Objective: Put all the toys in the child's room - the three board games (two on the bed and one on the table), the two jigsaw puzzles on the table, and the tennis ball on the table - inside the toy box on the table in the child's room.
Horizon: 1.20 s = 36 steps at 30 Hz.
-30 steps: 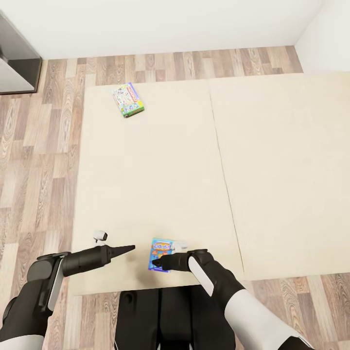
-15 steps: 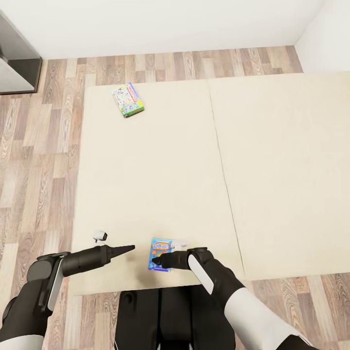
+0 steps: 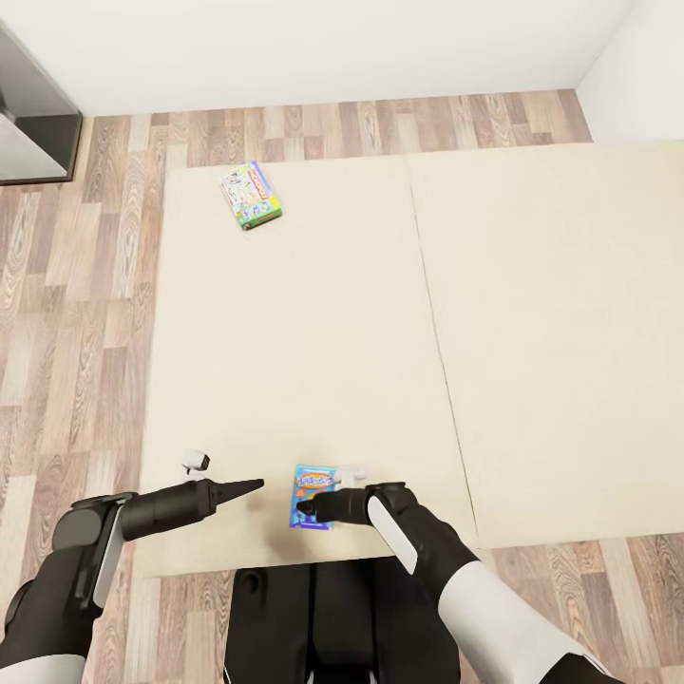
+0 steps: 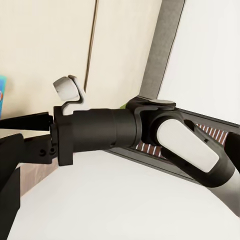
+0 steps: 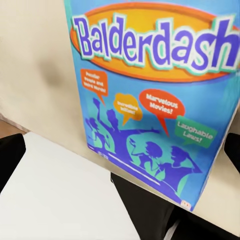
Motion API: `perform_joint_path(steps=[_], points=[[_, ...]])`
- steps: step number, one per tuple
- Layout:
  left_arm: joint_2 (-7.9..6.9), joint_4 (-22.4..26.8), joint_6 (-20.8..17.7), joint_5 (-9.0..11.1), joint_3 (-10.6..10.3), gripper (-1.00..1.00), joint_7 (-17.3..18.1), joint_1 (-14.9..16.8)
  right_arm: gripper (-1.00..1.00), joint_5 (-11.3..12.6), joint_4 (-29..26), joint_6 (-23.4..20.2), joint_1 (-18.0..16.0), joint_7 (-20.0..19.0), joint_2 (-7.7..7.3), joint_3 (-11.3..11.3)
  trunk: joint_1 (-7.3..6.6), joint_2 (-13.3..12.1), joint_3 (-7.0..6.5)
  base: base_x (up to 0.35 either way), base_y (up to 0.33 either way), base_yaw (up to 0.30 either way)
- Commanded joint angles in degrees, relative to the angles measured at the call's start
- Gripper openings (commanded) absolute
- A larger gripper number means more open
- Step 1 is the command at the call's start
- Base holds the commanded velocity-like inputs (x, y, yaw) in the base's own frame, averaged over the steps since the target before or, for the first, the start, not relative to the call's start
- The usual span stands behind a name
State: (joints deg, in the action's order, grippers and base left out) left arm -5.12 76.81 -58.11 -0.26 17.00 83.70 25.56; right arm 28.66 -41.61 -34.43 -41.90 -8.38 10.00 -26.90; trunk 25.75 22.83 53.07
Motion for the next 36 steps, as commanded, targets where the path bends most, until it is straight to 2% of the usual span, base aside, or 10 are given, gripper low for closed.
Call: perform_joint_path(steps=[1,8,19,36], points=[[0.0,0.01,-0.6,-0.05,0.0,1.0,0.23,0.01,1.0,-0.09,-0.03,-0.2,-0.02,-0.13,0.0,0.0,0.03,0.09,0.06,0.0,0.0,0.0],[-0.06,0.01,-0.6,-0.04,0.04,1.0,0.23,0.01,1.0,-0.09,-1.45,0.25,-0.02,-0.14,0.0,0.06,0.03,0.09,0.06,0.0,0.0,0.0],[-0.13,0.03,-0.6,-0.01,0.05,1.0,0.23,0.01,1.0,-0.09,-1.72,2.31,-0.01,-0.75,0.0,2.15,0.03,0.09,0.06,0.0,0.0,0.0],[-0.08,0.01,-0.6,0.0,0.04,1.0,0.23,0.01,1.0,0.16,-1.45,2.44,-0.02,-0.79,0.0,2.37,0.03,0.09,0.06,0.0,0.0,0.0]])
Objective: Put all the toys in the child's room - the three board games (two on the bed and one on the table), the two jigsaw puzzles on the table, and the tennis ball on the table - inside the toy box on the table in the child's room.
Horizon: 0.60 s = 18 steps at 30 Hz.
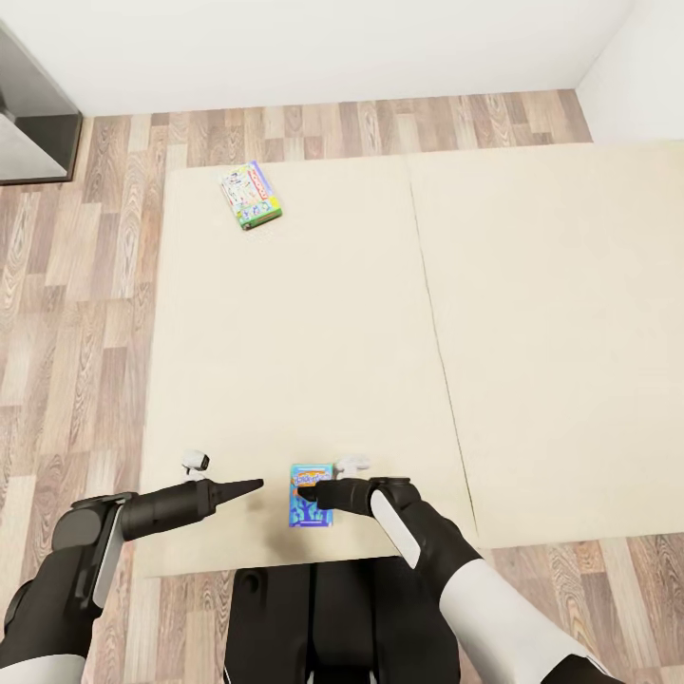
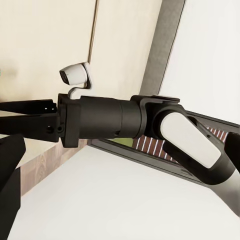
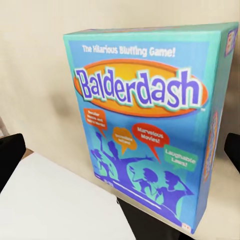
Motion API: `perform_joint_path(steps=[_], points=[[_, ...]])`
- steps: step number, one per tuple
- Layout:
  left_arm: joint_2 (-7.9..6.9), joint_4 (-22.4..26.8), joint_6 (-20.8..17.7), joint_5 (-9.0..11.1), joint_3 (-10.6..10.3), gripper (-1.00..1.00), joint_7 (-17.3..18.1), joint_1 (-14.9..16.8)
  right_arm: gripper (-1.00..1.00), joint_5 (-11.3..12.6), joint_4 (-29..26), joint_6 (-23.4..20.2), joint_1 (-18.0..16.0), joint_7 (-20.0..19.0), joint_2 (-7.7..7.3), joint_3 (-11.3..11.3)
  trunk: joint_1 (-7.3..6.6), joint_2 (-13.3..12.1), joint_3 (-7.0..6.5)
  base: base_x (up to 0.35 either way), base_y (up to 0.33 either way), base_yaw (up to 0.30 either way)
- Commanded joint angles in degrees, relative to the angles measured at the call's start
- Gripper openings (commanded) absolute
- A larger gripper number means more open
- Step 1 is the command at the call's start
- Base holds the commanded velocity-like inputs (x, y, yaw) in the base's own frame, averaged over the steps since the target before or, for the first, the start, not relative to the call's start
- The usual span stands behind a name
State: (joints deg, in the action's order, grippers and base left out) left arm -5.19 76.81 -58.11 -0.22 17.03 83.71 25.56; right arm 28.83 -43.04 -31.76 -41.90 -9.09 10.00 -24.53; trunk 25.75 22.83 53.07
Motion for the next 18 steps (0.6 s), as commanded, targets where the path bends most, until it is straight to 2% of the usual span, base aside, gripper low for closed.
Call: perform_joint_path(steps=[1,18], points=[[-0.04,0.01,-0.6,-0.04,0.02,1.0,0.23,0.01,1.0,-0.01,0.0,-0.23,-0.02,-0.1,0.0,0.01,0.03,0.09,0.05,0.0,0.0,0.0],[0.03,0.01,-0.6,-0.05,0.01,1.0,0.23,0.01,1.0,0.0,0.06,-0.31,0.07,-0.23,0.0,-0.04,0.03,0.09,0.05,0.0,0.0,0.0]])
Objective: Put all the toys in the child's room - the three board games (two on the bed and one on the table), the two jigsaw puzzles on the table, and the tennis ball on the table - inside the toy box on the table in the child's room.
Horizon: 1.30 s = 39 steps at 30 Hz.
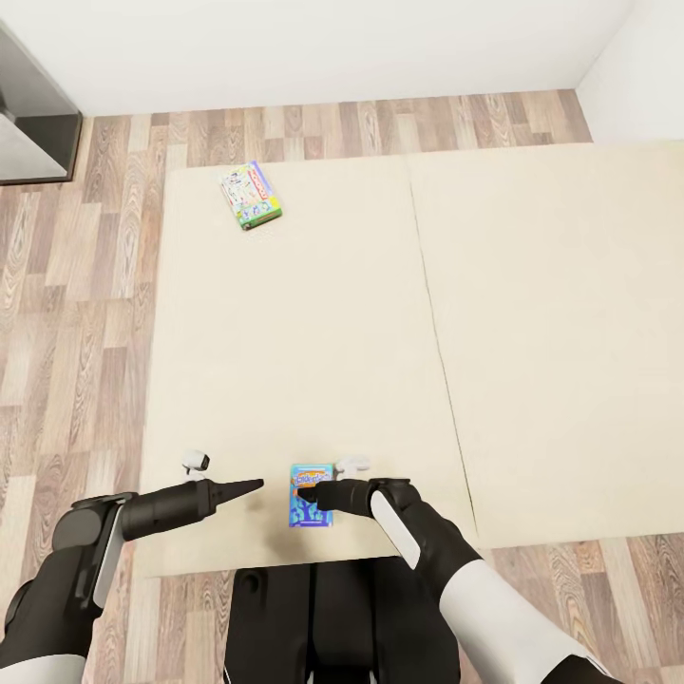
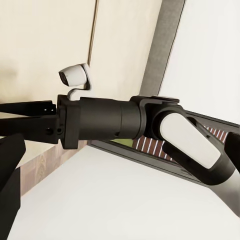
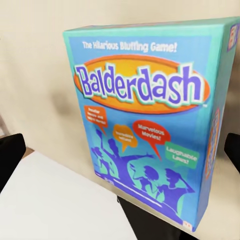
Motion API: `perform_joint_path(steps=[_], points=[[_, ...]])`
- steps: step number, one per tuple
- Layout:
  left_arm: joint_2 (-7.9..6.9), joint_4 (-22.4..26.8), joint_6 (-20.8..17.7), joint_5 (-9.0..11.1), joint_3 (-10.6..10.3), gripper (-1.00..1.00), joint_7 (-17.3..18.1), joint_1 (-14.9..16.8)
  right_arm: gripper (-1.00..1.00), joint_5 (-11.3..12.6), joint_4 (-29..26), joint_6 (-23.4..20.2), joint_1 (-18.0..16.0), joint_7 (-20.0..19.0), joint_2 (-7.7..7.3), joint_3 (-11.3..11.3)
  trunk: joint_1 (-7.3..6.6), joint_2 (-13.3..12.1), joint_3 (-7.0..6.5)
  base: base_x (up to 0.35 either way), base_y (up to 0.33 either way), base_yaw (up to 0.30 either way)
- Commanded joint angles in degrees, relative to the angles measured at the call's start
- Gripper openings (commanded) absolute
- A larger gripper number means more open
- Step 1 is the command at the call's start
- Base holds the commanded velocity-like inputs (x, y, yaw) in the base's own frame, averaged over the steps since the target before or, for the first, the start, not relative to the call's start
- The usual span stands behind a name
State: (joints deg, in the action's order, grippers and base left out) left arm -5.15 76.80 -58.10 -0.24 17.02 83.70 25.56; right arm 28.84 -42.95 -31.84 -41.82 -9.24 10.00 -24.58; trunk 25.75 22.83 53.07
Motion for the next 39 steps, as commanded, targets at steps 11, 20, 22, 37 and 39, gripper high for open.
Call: perform_joint_path(steps=[11,20,22,37,39], points=[[-0.04,0.01,-0.61,-0.03,0.03,1.0,0.23,0.01,1.0,-0.09,-0.06,-0.1,-0.02,-4.81,0.0,-0.17,0.03,0.09,0.05,0.0,0.0,0.0],[-0.04,0.02,-0.57,-0.03,0.03,1.0,0.23,0.01,1.0,-0.17,-0.08,0.0,-0.02,-6.46,0.0,-0.14,0.03,0.09,0.05,0.0,0.0,0.0],[-0.04,0.02,-0.57,-0.04,0.03,1.0,0.23,0.01,1.0,-0.18,-0.1,0.01,-0.02,-6.48,0.0,-0.1,0.03,0.09,0.05,0.0,0.0,0.0],[0.04,0.02,-0.53,-0.1,-0.03,1.0,0.2,0.01,1.0,-0.2,-0.12,-0.05,-0.02,-6.45,0.0,-0.03,0.03,0.09,0.05,0.0,0.0,0.0],[0.05,0.01,-0.53,-0.11,-0.03,1.0,0.21,0.01,1.0,-0.2,-0.12,-0.05,-0.02,-6.42,0.0,0.0,0.03,0.09,0.05,0.0,0.0,0.0]])
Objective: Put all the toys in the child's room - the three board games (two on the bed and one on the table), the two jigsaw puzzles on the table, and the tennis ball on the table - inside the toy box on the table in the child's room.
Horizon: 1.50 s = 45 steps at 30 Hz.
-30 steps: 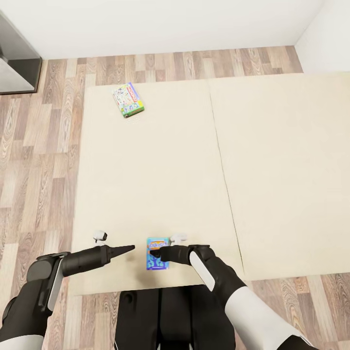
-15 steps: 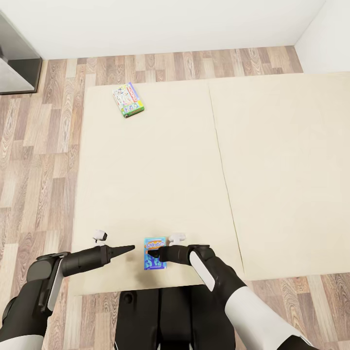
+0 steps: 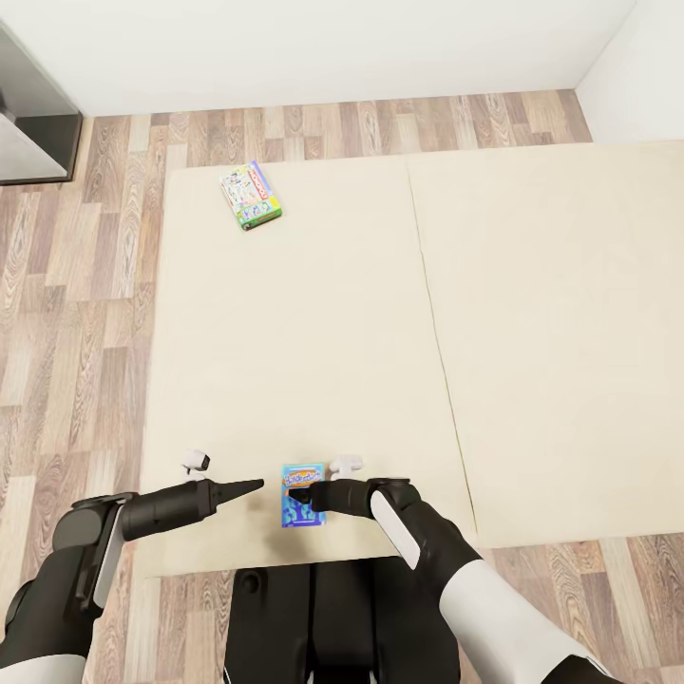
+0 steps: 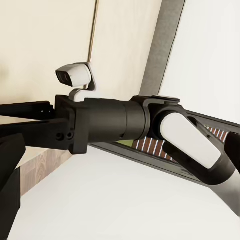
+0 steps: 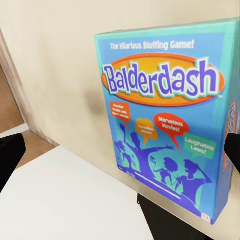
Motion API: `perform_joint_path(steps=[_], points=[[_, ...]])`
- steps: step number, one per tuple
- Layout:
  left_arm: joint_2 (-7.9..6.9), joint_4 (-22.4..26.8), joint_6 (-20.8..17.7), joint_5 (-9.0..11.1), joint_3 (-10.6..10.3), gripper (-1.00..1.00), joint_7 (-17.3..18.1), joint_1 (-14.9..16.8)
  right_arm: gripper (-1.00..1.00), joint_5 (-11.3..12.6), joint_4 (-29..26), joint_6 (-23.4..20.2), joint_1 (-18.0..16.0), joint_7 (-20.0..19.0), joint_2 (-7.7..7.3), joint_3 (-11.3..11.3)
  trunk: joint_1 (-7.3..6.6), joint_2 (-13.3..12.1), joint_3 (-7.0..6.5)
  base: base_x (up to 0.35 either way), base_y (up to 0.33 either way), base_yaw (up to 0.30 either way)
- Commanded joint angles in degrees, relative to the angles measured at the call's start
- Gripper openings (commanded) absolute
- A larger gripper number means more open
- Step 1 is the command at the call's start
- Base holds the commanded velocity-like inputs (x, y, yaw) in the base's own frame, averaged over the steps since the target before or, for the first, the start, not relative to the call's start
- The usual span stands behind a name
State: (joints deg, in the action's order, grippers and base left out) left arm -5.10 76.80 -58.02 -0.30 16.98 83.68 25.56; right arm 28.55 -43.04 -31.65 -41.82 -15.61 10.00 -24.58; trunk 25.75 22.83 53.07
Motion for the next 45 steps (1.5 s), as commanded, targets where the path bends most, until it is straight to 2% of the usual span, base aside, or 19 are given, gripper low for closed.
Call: perform_joint_path(steps=[1,45], points=[[-0.01,0.01,-0.6,-0.05,0.0,1.0,0.23,0.01,1.0,0.09,-0.03,-0.25,-0.02,-0.01,0.0,-0.01,0.03,0.09,0.05,0.0,0.0,0.0],[0.08,0.01,-0.6,-0.05,-0.02,1.0,0.17,0.01,1.0,-0.22,-0.21,0.01,-0.02,0.56,0.0,-0.03,0.03,0.09,0.05,0.0,0.0,0.0]])
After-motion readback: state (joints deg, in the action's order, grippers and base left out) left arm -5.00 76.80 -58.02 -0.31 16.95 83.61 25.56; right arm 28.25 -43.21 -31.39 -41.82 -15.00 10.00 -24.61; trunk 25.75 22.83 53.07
